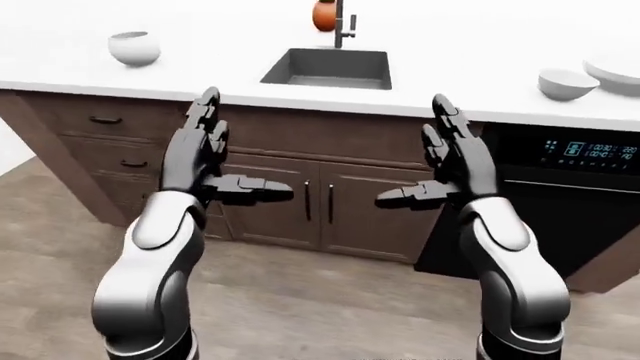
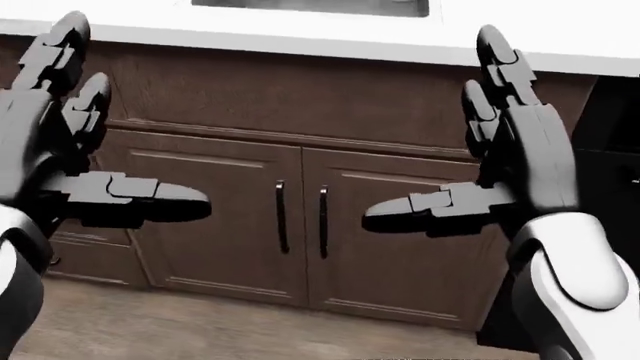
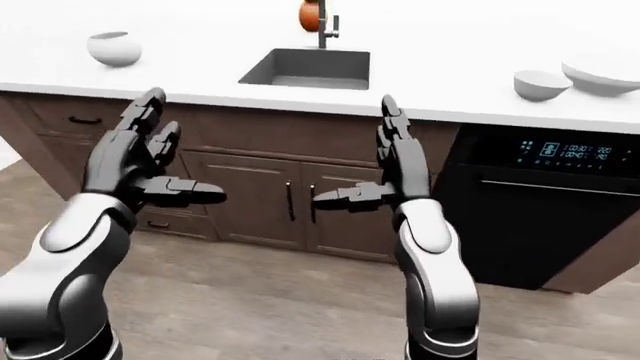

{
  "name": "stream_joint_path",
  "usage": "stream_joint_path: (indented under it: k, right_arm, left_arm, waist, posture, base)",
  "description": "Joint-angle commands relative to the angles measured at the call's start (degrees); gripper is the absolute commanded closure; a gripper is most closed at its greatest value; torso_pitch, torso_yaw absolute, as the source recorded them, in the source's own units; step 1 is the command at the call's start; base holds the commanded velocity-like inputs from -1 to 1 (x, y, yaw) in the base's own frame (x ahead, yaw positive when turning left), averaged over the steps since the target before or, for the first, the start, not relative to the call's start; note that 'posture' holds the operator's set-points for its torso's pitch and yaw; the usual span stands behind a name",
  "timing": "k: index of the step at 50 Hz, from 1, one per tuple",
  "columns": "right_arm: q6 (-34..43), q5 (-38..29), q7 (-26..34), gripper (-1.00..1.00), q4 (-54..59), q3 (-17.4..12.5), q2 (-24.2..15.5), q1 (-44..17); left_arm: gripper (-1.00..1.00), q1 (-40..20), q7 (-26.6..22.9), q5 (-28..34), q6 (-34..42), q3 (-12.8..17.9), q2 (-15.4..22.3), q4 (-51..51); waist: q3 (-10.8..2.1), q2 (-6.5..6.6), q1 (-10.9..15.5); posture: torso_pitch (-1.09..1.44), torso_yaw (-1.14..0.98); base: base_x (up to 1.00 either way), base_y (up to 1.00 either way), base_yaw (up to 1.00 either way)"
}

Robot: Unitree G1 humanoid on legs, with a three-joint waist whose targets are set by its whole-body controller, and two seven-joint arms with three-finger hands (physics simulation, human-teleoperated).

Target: Stack the bowls from largest to smallest.

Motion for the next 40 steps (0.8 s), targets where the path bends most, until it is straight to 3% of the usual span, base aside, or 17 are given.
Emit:
stream_joint_path:
  k: [1, 3, 8, 10, 12, 13, 16, 24, 26, 27, 28, 30, 32, 34, 37, 39, 40]
  right_arm:
    - [-2.1, 0.0, 0.0, -1.00, -1.8, 0.4, 0.0, -2.6]
    - [-2.0, 0.2, 0.0, -1.00, -2.0, 0.3, -0.1, -2.8]
    - [-1.9, 0.8, -0.1, -1.00, -2.1, 0.1, -0.3, -3.5]
    - [-2.0, 0.9, -0.3, -1.00, -2.0, 0.2, -0.3, -3.7]
    - [-1.6, 1.1, -0.3, -1.00, -2.4, 0.1, -0.3, -3.9]
    - [-2.0, 1.2, -0.3, -1.00, -1.9, 0.0, -0.4, -4.0]
    - [-1.2, 1.6, -0.4, -1.00, -3.0, -0.2, -0.6, -4.3]
    - [-1.4, 2.6, -0.8, -1.00, -3.2, -0.5, -0.8, -4.0]
    - [-1.9, 2.6, -0.8, -1.00, -2.8, -0.6, -0.9, -4.1]
    - [-1.6, 2.8, -0.8, -1.00, -3.2, -0.6, -1.0, -4.2]
    - [-1.4, 2.8, -0.8, -1.00, -3.3, -0.6, -1.1, -4.4]
    - [-0.8, 2.8, -0.9, -1.00, -3.9, -0.4, -1.3, -4.7]
    - [-0.2, 2.9, -0.7, -1.00, -4.5, -0.6, -1.5, -5.1]
    - [0.5, 3.1, -0.7, -1.00, -5.1, -0.8, -1.6, -5.5]
    - [1.1, 3.3, -1.1, -1.00, -5.5, -1.0, -1.8, -6.1]
    - [0.3, 3.4, -1.0, -1.00, -4.8, -1.1, -1.8, -5.9]
    - [0.1, 3.6, -1.0, -1.00, -4.8, -1.2, -1.8, -5.9]
  left_arm:
    - [-1.00, -1.9, 0.2, 0.1, -0.9, 1.8, 1.0, -1.1]
    - [-1.00, -1.6, 0.1, 0.3, -1.9, 1.6, 0.9, -0.2]
    - [-1.00, -2.4, -0.1, 0.4, -0.2, 1.4, 1.2, -1.3]
    - [-1.00, -3.3, -0.2, 0.4, 0.2, 1.7, 1.5, -1.0]
    - [-1.00, -3.8, -0.3, 0.3, 0.6, 1.7, 1.7, -1.0]
    - [-1.00, -3.9, -0.4, 0.3, 0.8, 1.7, 1.8, -1.1]
    - [-1.00, -3.9, -0.4, 0.2, 1.6, 1.7, 1.8, -1.9]
    - [-1.00, -2.6, -0.9, 0.8, 0.2, 1.0, 1.1, -1.6]
    - [-1.00, -2.8, -1.0, 0.7, 0.8, 1.4, 1.2, -2.2]
    - [-1.00, -2.7, -1.1, 0.6, 0.8, 1.6, 1.2, -2.4]
    - [-1.00, -3.0, -1.2, 0.5, 0.9, 1.9, 1.4, -2.2]
    - [-1.00, -3.3, -1.1, 0.2, 1.4, 2.2, 1.6, -2.6]
    - [-1.00, -3.9, -0.9, -0.3, 2.3, 2.7, 1.9, -3.2]
    - [-1.00, -4.2, -0.7, -0.7, 2.7, 2.8, 2.1, -3.7]
    - [-1.00, -4.2, -0.7, -0.9, 2.4, 2.8, 2.3, -3.4]
    - [-1.00, -4.1, -0.6, -1.1, 2.9, 2.8, 2.4, -3.9]
    - [-1.00, -4.0, -0.7, -1.2, 2.8, 2.7, 2.5, -3.8]
  waist:
    - [-2.03, -0.36, 0.3]
    - [-2.23, -0.02, 0.0]
    - [-1.75, 3.54, -2.1]
    - [-1.98, 6.39, -2.9]
    - [-3.09, 12.22, -2.4]
    - [-0.13, 8.26, -1.6]
    - [-1.86, 7.55, -1.2]
    - [-1.76, 5.85, -1.8]
    - [-2.51, 3.50, -2.6]
    - [-1.29, 1.55, -3.5]
    - [0.59, 4.87, -2.8]
    - [-2.73, 2.54, -2.8]
    - [-2.60, -0.43, -0.3]
    - [-2.39, -0.99, 1.2]
    - [-2.29, 2.36, 2.4]
    - [-3.09, 7.91, 3.9]
    - [-5.01, 10.35, 3.7]
  posture:
    - [0.00, 0.00]
    - [0.00, 0.00]
    - [0.00, 0.00]
    - [0.00, 0.00]
    - [0.00, 0.00]
    - [0.00, 0.00]
    - [0.00, 0.00]
    - [0.00, 0.00]
    - [0.00, 0.00]
    - [0.00, 0.00]
    - [0.00, 0.00]
    - [0.00, 0.00]
    - [0.00, 0.00]
    - [0.00, 0.00]
    - [0.00, 0.00]
    - [0.00, 0.00]
    - [0.00, 0.00]
  base:
    - [0.27, 1.00, 0.00]
    - [0.26, 1.00, 0.00]
    - [0.38, 0.99, 0.00]
    - [0.60, 0.87, 0.00]
    - [0.66, 0.80, 0.00]
    - [0.66, 0.77, 0.00]
    - [0.72, 0.70, 0.00]
    - [0.86, 0.44, 0.00]
    - [0.92, 0.32, 0.00]
    - [0.92, 0.32, 0.00]
    - [0.91, 0.31, 0.00]
    - [0.91, 0.59, 0.00]
    - [0.52, 1.00, 0.00]
    - [0.33, 1.00, 0.00]
    - [0.32, 1.00, 0.00]
    - [0.33, 1.00, 0.00]
    - [0.34, 1.00, 0.00]
